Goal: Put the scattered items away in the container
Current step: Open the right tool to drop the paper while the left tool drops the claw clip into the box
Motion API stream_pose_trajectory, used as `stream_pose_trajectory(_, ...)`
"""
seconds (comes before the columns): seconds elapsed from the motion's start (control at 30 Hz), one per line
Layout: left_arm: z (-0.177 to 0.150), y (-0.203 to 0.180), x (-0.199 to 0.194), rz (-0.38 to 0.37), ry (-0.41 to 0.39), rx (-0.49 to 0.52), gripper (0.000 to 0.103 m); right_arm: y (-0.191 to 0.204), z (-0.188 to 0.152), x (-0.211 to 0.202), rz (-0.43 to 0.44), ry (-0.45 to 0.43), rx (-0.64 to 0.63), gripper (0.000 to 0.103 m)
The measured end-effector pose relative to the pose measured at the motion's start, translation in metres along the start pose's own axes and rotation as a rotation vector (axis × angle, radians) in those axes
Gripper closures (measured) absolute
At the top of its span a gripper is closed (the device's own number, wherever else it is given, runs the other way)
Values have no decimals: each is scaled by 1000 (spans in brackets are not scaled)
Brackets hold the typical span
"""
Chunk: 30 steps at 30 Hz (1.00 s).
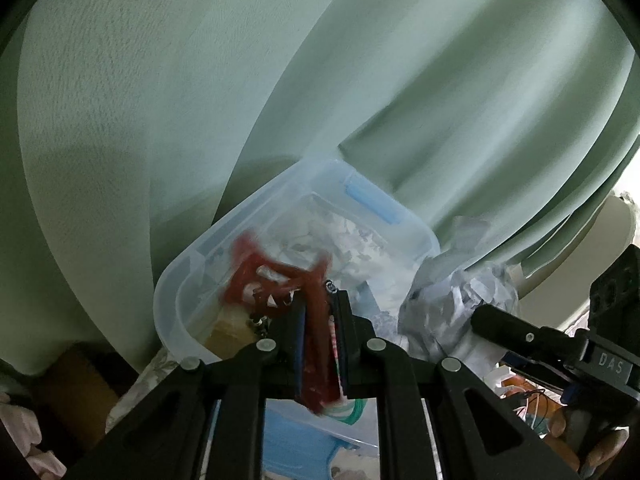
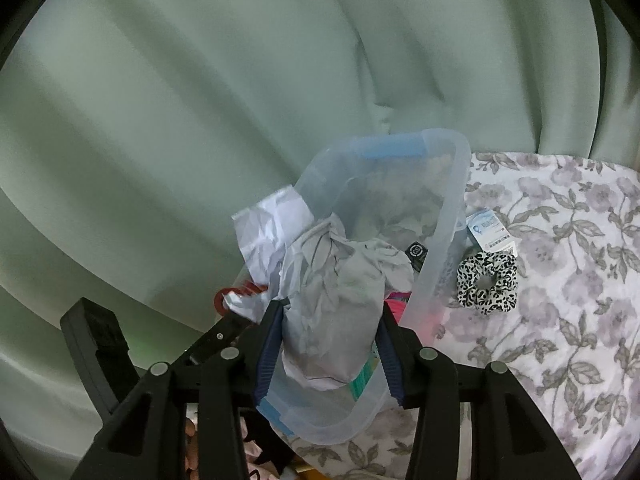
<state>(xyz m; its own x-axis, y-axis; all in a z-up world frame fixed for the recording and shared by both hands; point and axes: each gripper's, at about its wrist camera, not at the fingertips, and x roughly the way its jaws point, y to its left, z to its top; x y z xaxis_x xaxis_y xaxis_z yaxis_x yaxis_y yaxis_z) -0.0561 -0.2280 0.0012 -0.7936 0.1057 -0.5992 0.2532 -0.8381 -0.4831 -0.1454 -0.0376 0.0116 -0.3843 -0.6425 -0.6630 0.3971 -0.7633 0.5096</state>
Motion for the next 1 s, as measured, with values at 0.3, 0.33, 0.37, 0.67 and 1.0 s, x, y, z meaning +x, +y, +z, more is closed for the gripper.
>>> stream_pose_trajectory(0.3, 9, 5, 0, 5, -2, 2, 77, 0, -1, -5, 14, -8, 4, 46)
stream_pose_trajectory(0.33, 11, 8, 2, 7, 0, -1, 77, -1, -1, -6, 15, -8, 6, 46)
stream_pose_trajectory(0.37, 11, 8, 3, 10, 1, -2, 76, -2, -1, -7, 16, -9, 8, 46)
stream_pose_trajectory(0.67, 10, -4, -5, 27, 7, 18, 58, -12, -3, -15, 18, -18, 36, 46)
stream_pose_trajectory(1.0, 6, -24, -4, 51, 8, 52, 43, -30, -9, -35, 10, -47, 71, 46)
